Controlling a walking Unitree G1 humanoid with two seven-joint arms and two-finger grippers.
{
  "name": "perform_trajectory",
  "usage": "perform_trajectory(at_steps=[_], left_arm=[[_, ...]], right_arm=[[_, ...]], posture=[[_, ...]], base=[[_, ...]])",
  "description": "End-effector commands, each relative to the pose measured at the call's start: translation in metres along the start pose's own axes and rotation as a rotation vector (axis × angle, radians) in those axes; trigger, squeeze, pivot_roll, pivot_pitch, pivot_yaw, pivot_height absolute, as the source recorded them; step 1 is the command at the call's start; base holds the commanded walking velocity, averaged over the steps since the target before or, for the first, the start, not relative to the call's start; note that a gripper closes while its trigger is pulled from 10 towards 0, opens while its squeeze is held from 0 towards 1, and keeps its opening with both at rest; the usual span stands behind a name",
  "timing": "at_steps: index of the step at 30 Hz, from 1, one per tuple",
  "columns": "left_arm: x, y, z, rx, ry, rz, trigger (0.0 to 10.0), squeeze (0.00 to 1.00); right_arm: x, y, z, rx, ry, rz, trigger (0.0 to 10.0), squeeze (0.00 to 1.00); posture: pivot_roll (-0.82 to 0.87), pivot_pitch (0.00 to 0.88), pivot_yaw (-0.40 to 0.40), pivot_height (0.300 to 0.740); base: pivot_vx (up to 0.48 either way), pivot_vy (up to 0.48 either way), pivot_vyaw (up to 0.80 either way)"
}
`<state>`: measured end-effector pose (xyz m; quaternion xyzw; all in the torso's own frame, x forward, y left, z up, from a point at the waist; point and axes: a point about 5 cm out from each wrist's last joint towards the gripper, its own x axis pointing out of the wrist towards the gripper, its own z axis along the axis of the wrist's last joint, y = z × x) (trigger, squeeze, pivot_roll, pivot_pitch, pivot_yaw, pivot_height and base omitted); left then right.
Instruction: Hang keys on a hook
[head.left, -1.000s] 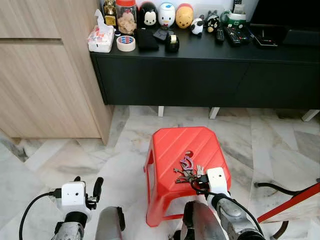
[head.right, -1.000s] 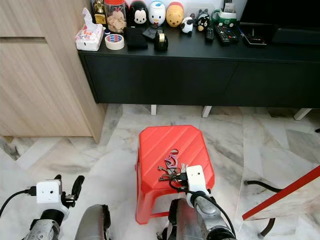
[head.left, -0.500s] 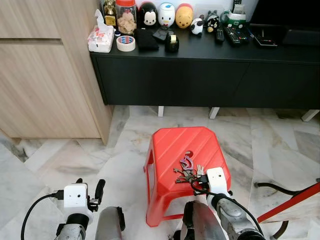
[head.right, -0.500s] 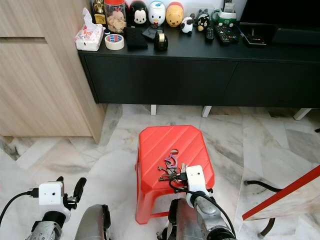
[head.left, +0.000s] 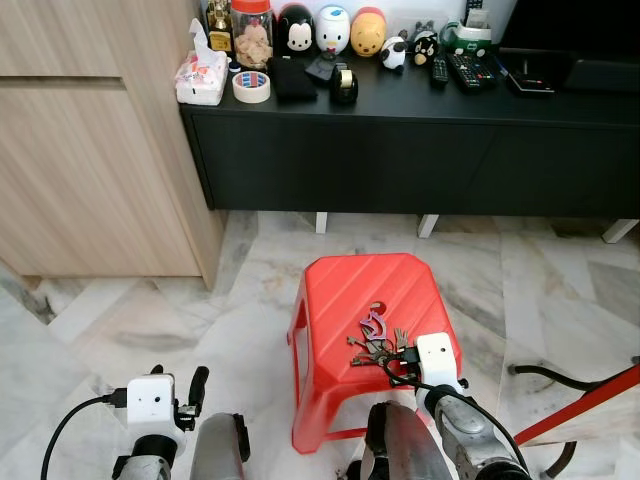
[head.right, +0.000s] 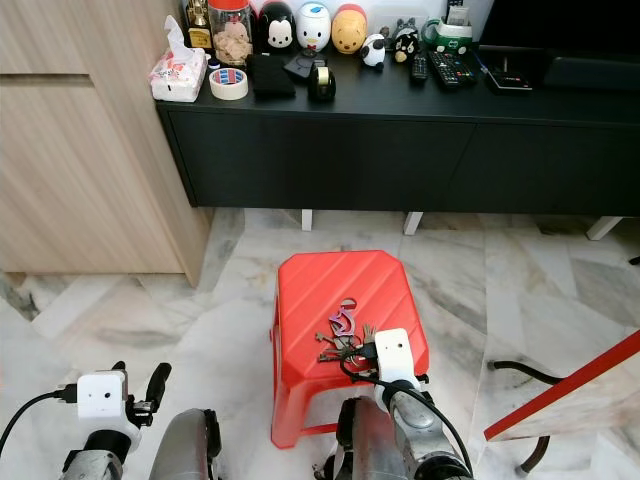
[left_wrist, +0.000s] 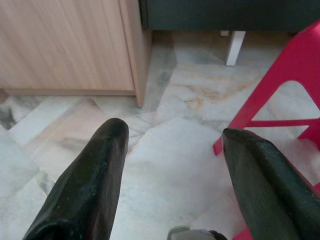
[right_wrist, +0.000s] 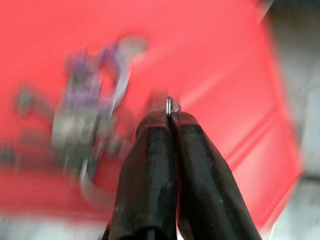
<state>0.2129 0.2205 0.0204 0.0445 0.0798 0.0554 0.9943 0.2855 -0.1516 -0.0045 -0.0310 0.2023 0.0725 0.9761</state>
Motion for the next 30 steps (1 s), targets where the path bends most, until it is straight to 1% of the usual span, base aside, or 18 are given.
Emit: perform_trajectory(at_steps=[1, 2, 3, 4, 8, 9, 11, 12, 14, 17, 19, 20, 22, 24, 25, 26, 29, 30], left_arm=[[0.0, -0.002, -0.007, 0.025, 0.025, -0.008, 10.0, 0.0], [0.001, -0.001, -0.006, 0.026, 0.022, -0.007, 10.0, 0.0], [0.005, 0.001, -0.005, 0.028, 0.02, -0.002, 10.0, 0.0], [0.005, 0.001, -0.005, 0.028, 0.02, -0.002, 10.0, 0.0], [0.014, 0.004, -0.001, 0.033, 0.006, 0.009, 10.0, 0.0], [0.016, 0.005, 0.0, 0.036, 0.001, 0.01, 10.0, 0.0], [0.018, 0.005, 0.0, 0.037, 0.0, 0.011, 10.0, 0.0], [0.021, 0.008, 0.001, 0.044, -0.004, 0.013, 10.0, 0.0], [0.023, 0.009, 0.001, 0.061, -0.008, 0.011, 10.0, 0.0], [0.027, 0.012, 0.013, 0.079, -0.053, -0.002, 10.0, 0.0], [0.033, 0.019, 0.027, 0.093, -0.099, -0.008, 10.0, 0.0], [0.033, 0.019, 0.027, 0.093, -0.099, -0.008, 10.0, 0.0], [0.037, 0.021, 0.035, 0.092, -0.129, -0.005, 10.0, 0.0], [0.043, 0.022, 0.048, 0.1, -0.174, -0.02, 10.0, 0.0], [0.045, 0.021, 0.053, 0.102, -0.19, -0.031, 10.0, 0.0], [0.048, 0.016, 0.061, 0.114, -0.21, -0.068, 10.0, 0.0], [0.051, 0.008, 0.066, 0.148, -0.219, -0.131, 10.0, 0.0], [0.051, 0.008, 0.066, 0.148, -0.219, -0.131, 10.0, 0.0]], right_arm=[[0.002, -0.009, 0.013, 0.017, -0.072, -0.039, 0.0, 0.0], [0.001, -0.011, 0.017, 0.016, -0.092, -0.043, 0.0, 0.0], [0.001, -0.014, 0.023, 0.028, -0.13, -0.051, 0.0, 0.0], [0.001, -0.014, 0.023, 0.028, -0.13, -0.051, 0.0, 0.0], [0.002, -0.017, 0.036, 0.023, -0.19, -0.046, 0.0, 0.0], [0.002, -0.018, 0.04, 0.024, -0.209, -0.036, 5.5, 0.0], [0.002, -0.018, 0.042, 0.027, -0.217, -0.031, 5.5, 0.0], [0.002, -0.02, 0.047, 0.018, -0.226, -0.022, 10.0, 0.0], [-0.001, -0.021, 0.048, 0.014, -0.237, -0.005, 10.0, 0.0], [-0.009, -0.021, 0.049, 0.01, -0.25, 0.035, 10.0, 0.0], [-0.017, -0.022, 0.053, 0.021, -0.246, 0.048, 10.0, 0.0], [-0.017, -0.022, 0.053, 0.021, -0.246, 0.048, 10.0, 0.0], [-0.019, -0.022, 0.057, 0.035, -0.248, 0.045, 10.0, 0.0], [-0.021, -0.021, 0.064, 0.074, -0.251, 0.044, 10.0, 0.0], [-0.022, -0.02, 0.066, 0.077, -0.243, 0.046, 10.0, 0.0], [-0.024, -0.016, 0.072, 0.078, -0.242, 0.056, 10.0, 0.0], [-0.025, -0.01, 0.078, 0.096, -0.243, 0.071, 10.0, 0.0], [-0.025, -0.01, 0.078, 0.096, -0.243, 0.071, 10.0, 0.0]], posture=[[0.16, 0.041, -0.122, 0.584], [0.16, 0.041, -0.122, 0.584], [0.16, 0.014, -0.126, 0.584], [0.16, 0.014, -0.126, 0.584], [0.15, 0.0, -0.13, 0.584], [0.15, 0.0, -0.13, 0.584], [0.15, 0.0, -0.129, 0.584], [0.14, 0.0, -0.125, 0.584], [0.14, 0.0, -0.124, 0.584], [0.15, 0.0, -0.117, 0.584], [0.13, 0.0, -0.111, 0.584], [0.13, 0.0, -0.111, 0.584], [0.13, 0.0, -0.105, 0.584], [0.12, 0.0, -0.086, 0.593], [0.12, 0.0, -0.083, 0.598], [0.11, 0.0, -0.074, 0.608], [0.11, 0.0, -0.068, 0.628], [0.11, 0.0, -0.068, 0.628]], base=[[0.0, 0.0, 0.0], [0.0, 0.0, 0.0], [0.0, 0.0, 0.0], [0.0, 0.0, 0.0], [0.0, 0.0, 0.0], [0.0, 0.0, 0.0], [0.0, 0.0, 0.0], [0.0, 0.0, 0.0], [0.0, 0.0, 0.0], [0.0, 0.0, 0.0], [0.0, 0.0, 0.0], [0.0, 0.0, 0.0], [0.0, 0.0, 0.0], [0.0, 0.0, 0.0], [0.0, 0.0, 0.0], [0.0, 0.0, 0.0], [0.0, 0.0, 0.0], [0.0, 0.0, 0.0]])
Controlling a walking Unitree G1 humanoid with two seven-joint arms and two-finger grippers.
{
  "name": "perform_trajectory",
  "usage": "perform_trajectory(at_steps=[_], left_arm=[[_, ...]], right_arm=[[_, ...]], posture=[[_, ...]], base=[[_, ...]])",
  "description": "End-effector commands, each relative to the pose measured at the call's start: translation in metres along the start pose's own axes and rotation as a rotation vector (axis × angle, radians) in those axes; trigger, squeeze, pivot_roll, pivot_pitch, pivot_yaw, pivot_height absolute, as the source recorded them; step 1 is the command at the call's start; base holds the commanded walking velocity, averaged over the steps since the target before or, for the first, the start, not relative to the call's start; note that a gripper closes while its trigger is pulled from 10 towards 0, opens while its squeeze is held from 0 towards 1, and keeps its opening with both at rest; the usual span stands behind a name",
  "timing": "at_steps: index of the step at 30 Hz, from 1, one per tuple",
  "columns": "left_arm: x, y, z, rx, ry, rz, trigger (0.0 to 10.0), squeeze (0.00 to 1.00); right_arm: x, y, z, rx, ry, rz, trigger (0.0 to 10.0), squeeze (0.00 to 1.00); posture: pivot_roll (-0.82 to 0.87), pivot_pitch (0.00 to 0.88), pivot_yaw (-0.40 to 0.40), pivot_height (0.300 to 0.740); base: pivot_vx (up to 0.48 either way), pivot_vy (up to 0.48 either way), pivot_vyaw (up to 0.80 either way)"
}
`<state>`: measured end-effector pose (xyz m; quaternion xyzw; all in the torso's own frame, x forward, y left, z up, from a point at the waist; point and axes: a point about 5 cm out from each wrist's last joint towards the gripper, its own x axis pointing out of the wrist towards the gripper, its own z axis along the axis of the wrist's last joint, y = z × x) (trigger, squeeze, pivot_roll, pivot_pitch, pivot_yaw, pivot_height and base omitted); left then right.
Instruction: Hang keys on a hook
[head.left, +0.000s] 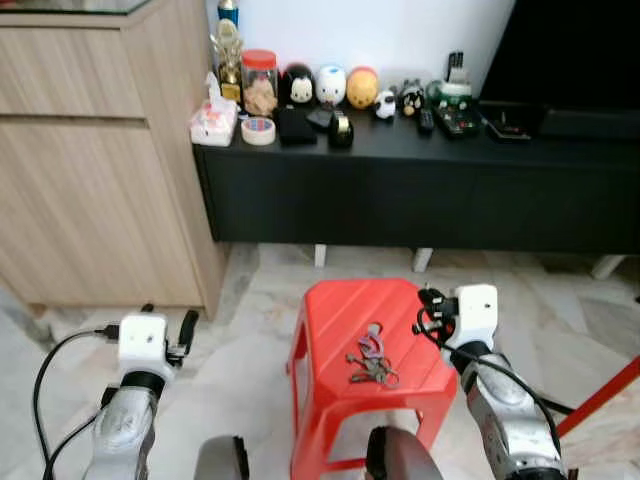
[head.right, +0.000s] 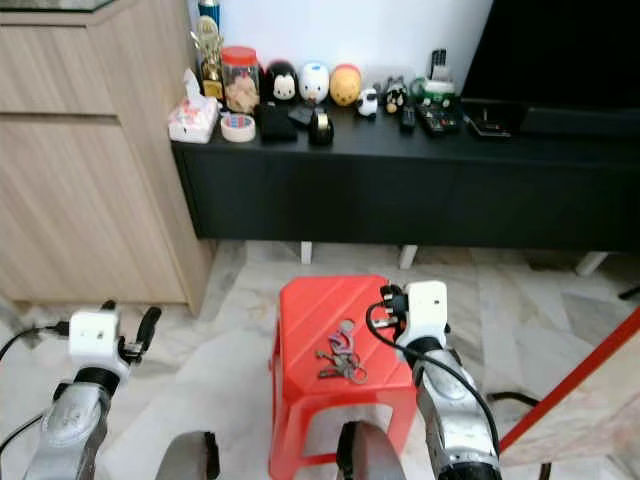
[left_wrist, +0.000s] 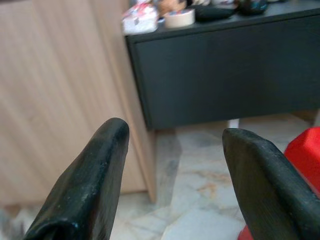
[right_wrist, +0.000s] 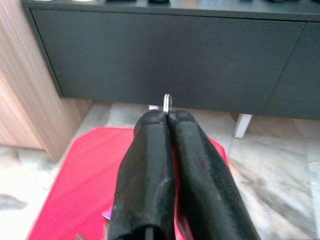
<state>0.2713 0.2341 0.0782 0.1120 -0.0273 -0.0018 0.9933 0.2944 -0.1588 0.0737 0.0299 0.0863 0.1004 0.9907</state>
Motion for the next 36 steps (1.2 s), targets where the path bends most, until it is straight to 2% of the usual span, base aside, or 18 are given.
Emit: perform_trajectory(at_steps=[1, 2, 8, 15, 18, 19, 24, 28, 31, 33, 36], left_arm=[[0.003, -0.007, 0.002, 0.016, 0.002, -0.053, 10.0, 0.0], [0.009, -0.012, 0.009, 0.021, -0.017, -0.09, 10.0, 0.0], [0.013, -0.026, 0.019, 0.028, -0.037, -0.174, 10.0, 0.0], [0.013, -0.037, 0.022, 0.054, -0.041, -0.256, 10.0, 0.0], [0.013, -0.039, 0.023, 0.052, -0.031, -0.276, 10.0, 0.0], [0.013, -0.041, 0.022, 0.042, -0.017, -0.304, 10.0, 0.0], [0.014, -0.048, 0.025, 0.035, 0.003, -0.403, 10.0, 0.0], [0.013, -0.065, 0.035, 0.013, 0.014, -0.598, 10.0, 0.0], [0.013, -0.073, 0.041, 0.039, 0.024, -0.694, 10.0, 0.0], [0.012, -0.082, 0.044, 0.053, 0.031, -0.765, 10.0, 0.0], [0.012, -0.088, 0.046, 0.109, 0.047, -0.831, 10.0, 0.0]], right_arm=[[0.0, 0.002, 0.004, 0.008, 0.003, 0.0, 10.0, 0.0], [0.003, 0.009, 0.003, 0.014, 0.032, 0.013, 10.0, 0.0], [0.002, 0.021, 0.001, 0.029, 0.087, 0.053, 10.0, 0.0], [0.004, 0.024, -0.006, 0.01, 0.148, 0.066, 10.0, 0.0], [0.004, 0.025, -0.007, 0.005, 0.176, 0.073, 10.0, 0.0], [0.005, 0.027, -0.009, -0.024, 0.204, 0.086, 10.0, 0.0], [0.005, 0.034, -0.013, -0.051, 0.266, 0.159, 10.0, 0.0], [0.007, 0.038, -0.012, -0.088, 0.31, 0.215, 10.0, 0.0], [0.009, 0.043, -0.009, -0.1, 0.326, 0.261, 10.0, 0.0], [0.008, 0.053, -0.006, -0.076, 0.31, 0.337, 10.0, 0.0], [0.009, 0.055, -0.006, -0.113, 0.324, 0.337, 10.0, 0.0]], posture=[[0.11, 0.0, -0.068, 0.633], [0.11, 0.0, -0.067, 0.648], [0.11, 0.0, -0.064, 0.693], [0.12, 0.0, -0.072, 0.738], [0.12, 0.0, -0.073, 0.74], [0.12, 0.0, -0.079, 0.74], [0.12, 0.0, -0.089, 0.74], [0.11, 0.0, -0.099, 0.74], [0.11, 0.0, -0.101, 0.74], [0.11, 0.0, -0.111, 0.74], [0.11, 0.0, -0.113, 0.74]], base=[[0.0, 0.0, 0.0], [0.0, 0.0, 0.0], [0.0, 0.0, 0.0], [0.0, 0.0, 0.0], [0.0, 0.0, 0.0], [0.0, 0.0, 0.0], [0.0, 0.0, 0.0], [0.0, 0.0, 0.0], [0.0, 0.0, 0.0], [0.0, 0.0, 0.0], [0.0, 0.0, 0.0]])
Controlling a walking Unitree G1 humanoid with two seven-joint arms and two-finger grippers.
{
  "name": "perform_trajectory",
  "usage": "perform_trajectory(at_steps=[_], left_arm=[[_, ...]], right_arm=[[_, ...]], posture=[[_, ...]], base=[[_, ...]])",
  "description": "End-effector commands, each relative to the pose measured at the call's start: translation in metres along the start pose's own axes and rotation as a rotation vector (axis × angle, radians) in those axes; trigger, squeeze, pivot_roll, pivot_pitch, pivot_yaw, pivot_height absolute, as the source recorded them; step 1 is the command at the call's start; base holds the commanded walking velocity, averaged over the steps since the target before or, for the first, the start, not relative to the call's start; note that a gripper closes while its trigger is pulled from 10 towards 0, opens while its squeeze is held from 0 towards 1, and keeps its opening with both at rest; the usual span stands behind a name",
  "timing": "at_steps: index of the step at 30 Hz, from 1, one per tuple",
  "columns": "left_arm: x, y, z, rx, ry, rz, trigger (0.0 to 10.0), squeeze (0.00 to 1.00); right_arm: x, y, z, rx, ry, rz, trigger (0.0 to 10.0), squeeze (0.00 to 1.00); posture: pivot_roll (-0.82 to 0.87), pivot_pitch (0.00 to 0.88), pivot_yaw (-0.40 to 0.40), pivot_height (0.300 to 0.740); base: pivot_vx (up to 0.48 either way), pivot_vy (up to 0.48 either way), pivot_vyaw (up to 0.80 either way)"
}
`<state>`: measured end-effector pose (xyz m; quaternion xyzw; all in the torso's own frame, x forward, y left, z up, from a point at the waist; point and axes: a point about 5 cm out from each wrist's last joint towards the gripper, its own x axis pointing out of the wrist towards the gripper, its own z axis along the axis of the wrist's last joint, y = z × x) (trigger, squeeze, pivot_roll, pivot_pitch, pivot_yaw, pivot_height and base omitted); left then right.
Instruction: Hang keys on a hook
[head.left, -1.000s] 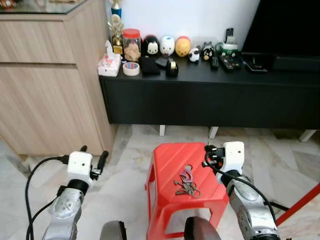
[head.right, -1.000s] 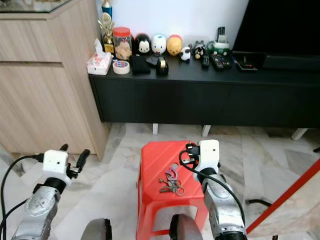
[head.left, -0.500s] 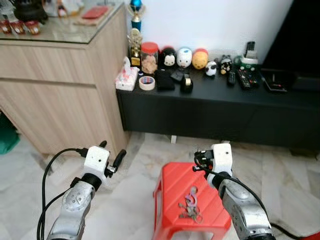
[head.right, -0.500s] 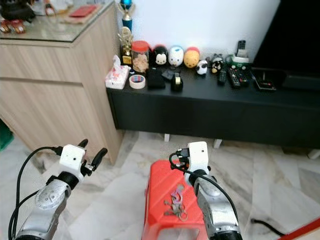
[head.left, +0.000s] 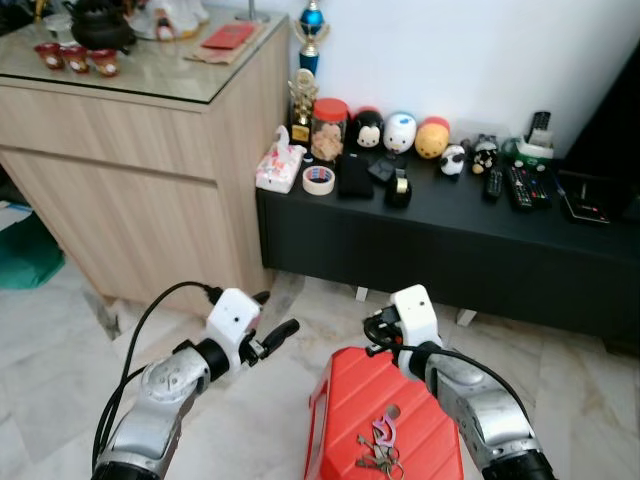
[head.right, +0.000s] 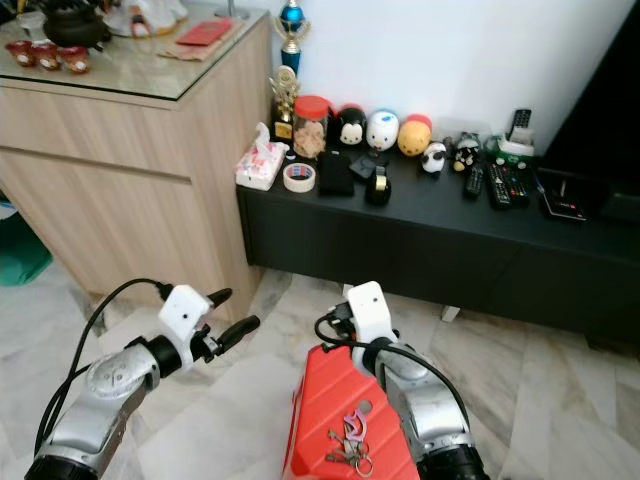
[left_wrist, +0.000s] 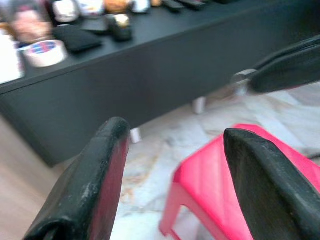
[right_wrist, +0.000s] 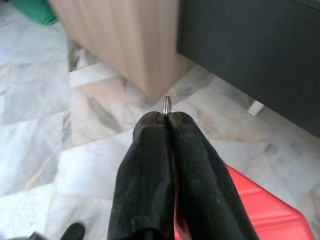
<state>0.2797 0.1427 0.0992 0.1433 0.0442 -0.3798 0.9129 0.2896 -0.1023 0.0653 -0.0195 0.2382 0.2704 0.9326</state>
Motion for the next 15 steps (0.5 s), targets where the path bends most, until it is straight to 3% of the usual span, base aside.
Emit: perform_trajectory(at_steps=[1, 4, 6, 15], left_arm=[[0.004, -0.002, 0.006, 0.059, 0.021, -0.052, 10.0, 0.0], [0.006, -0.005, 0.004, 0.076, 0.049, -0.077, 10.0, 0.0], [0.01, -0.007, 0.001, 0.027, 0.051, -0.064, 10.0, 0.0], [0.012, -0.02, -0.006, 0.013, 0.084, -0.102, 10.0, 0.0]], right_arm=[[-0.001, 0.0, 0.006, -0.014, -0.005, 0.007, 10.0, 0.0], [0.0, 0.006, 0.008, -0.006, -0.002, 0.039, 10.0, 0.0], [0.001, 0.016, 0.01, -0.024, -0.004, 0.104, 10.0, 0.0], [0.002, 0.025, 0.011, -0.019, -0.017, 0.129, 10.0, 0.0]], posture=[[0.11, 0.0, -0.116, 0.74], [0.11, 0.0, -0.116, 0.74], [0.1, 0.0, -0.116, 0.74], [0.1, 0.0, -0.116, 0.74]], base=[[0.0, 0.0, 0.0], [0.0, 0.0, 0.0], [0.0, 0.0, 0.0], [0.0, 0.0, 0.0]])
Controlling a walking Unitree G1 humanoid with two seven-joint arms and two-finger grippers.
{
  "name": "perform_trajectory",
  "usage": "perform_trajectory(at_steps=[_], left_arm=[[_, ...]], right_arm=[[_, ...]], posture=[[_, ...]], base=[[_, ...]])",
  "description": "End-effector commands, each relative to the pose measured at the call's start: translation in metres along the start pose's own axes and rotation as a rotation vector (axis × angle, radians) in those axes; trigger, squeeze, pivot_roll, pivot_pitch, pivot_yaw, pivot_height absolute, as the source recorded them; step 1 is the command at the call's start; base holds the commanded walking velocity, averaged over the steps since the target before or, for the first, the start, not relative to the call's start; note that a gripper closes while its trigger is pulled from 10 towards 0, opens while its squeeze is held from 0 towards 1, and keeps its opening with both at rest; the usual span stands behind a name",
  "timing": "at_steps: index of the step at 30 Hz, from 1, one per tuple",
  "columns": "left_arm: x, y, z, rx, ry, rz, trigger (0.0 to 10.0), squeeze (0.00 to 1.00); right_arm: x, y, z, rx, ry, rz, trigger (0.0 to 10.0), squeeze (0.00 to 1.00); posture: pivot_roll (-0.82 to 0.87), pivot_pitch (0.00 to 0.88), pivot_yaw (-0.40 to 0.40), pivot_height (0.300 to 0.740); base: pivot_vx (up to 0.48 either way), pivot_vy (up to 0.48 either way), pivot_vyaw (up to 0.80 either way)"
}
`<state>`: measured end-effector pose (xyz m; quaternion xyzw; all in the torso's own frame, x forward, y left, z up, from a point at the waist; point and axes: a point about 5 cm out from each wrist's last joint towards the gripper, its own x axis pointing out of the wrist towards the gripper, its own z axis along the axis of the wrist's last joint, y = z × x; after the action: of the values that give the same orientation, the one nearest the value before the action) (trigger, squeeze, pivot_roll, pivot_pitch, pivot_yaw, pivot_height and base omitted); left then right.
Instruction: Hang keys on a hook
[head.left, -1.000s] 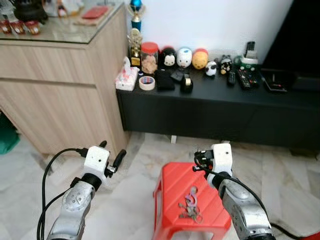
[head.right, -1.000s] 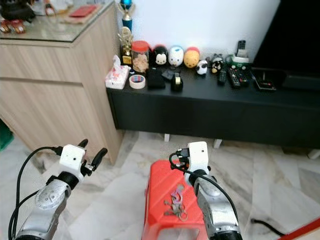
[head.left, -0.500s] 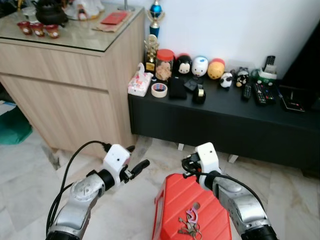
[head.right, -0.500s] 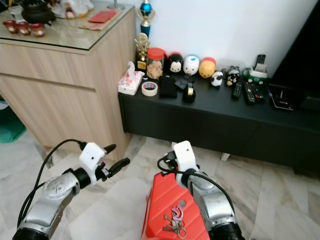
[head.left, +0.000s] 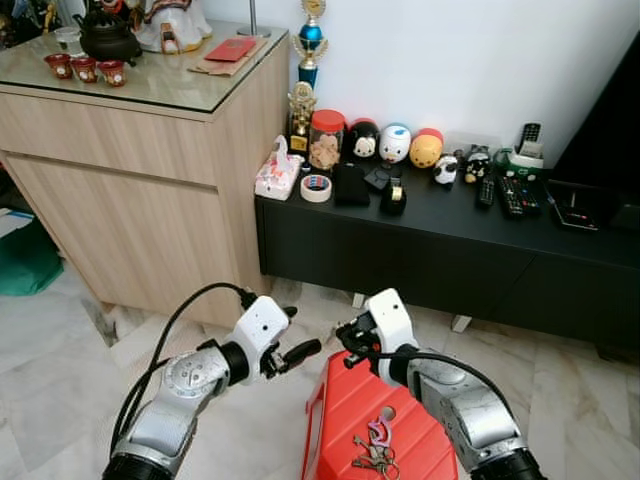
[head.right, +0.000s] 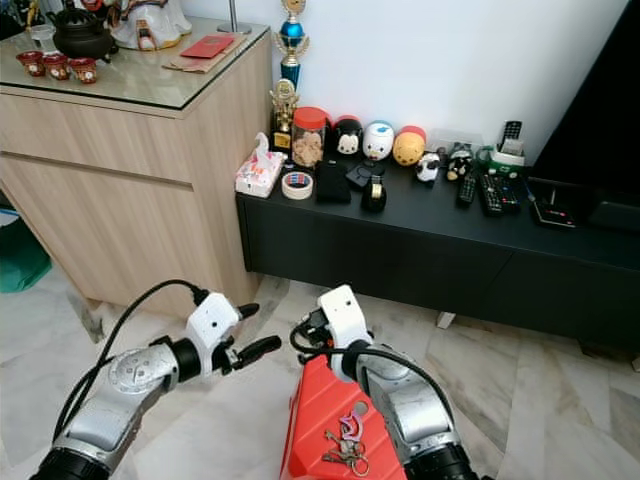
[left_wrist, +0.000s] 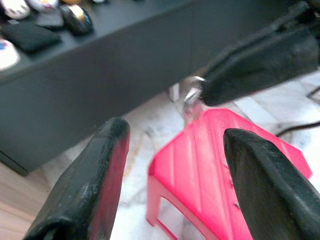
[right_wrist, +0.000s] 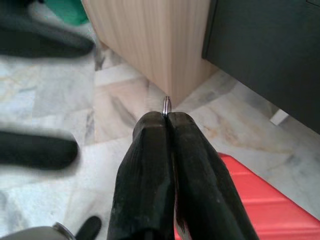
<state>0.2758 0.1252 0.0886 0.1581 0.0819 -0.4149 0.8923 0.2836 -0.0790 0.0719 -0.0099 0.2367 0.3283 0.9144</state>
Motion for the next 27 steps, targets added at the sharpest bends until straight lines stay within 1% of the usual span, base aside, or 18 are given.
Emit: perform_trajectory(at_steps=[1, 9, 11, 12, 13, 16, 19, 23, 27], left_arm=[[0.003, -0.005, 0.0, 0.002, 0.015, -0.025, 10.0, 0.0], [0.005, -0.007, 0.0, -0.005, 0.02, -0.035, 10.0, 0.0], [0.007, -0.009, -0.003, -0.032, 0.032, -0.037, 10.0, 0.0], [0.007, -0.009, -0.003, -0.032, 0.032, -0.037, 10.0, 0.0], [0.008, -0.01, -0.003, -0.05, 0.033, -0.034, 10.0, 0.0], [0.012, -0.011, -0.003, -0.063, 0.02, -0.015, 10.0, 0.0], [0.014, -0.011, -0.003, -0.065, 0.018, -0.006, 10.0, 0.0], [0.017, -0.008, -0.003, -0.062, 0.012, 0.038, 10.0, 0.0], [0.016, -0.007, -0.004, -0.062, 0.011, 0.049, 10.0, 0.0]], right_arm=[[-0.001, 0.002, 0.004, -0.013, -0.01, 0.004, 10.0, 0.0], [0.0, 0.003, 0.007, -0.012, -0.021, 0.005, 10.0, 0.0], [0.0, 0.004, 0.009, -0.002, -0.036, 0.003, 10.0, 0.0], [0.0, 0.004, 0.009, -0.002, -0.036, 0.003, 10.0, 0.0], [0.001, 0.004, 0.01, 0.004, -0.045, 0.002, 10.0, 0.0], [0.002, 0.005, 0.011, 0.006, -0.049, 0.005, 10.0, 0.0], [0.002, 0.006, 0.011, 0.006, -0.049, 0.006, 10.0, 0.0], [0.003, 0.007, 0.014, 0.009, -0.059, 0.007, 10.0, 0.0], [0.004, 0.007, 0.015, 0.009, -0.062, 0.008, 10.0, 0.0]], posture=[[0.1, 0.0, -0.116, 0.74], [0.1, 0.0, -0.114, 0.74], [0.1, 0.0, -0.114, 0.74], [0.1, 0.0, -0.114, 0.74], [0.11, 0.0, -0.113, 0.74], [0.1, 0.0, -0.114, 0.74], [0.1, 0.0, -0.114, 0.74], [0.1, 0.0, -0.113, 0.74], [0.1, 0.0, -0.112, 0.74]], base=[[0.0, 0.0, 0.0], [0.0, 0.0, 0.0], [0.0, 0.0, 0.0], [0.0, 0.0, 0.0], [0.0, 0.0, 0.0], [0.0, 0.0, 0.0], [0.0, 0.0, 0.0], [0.0, 0.0, 0.0], [0.0, 0.0, 0.0]])
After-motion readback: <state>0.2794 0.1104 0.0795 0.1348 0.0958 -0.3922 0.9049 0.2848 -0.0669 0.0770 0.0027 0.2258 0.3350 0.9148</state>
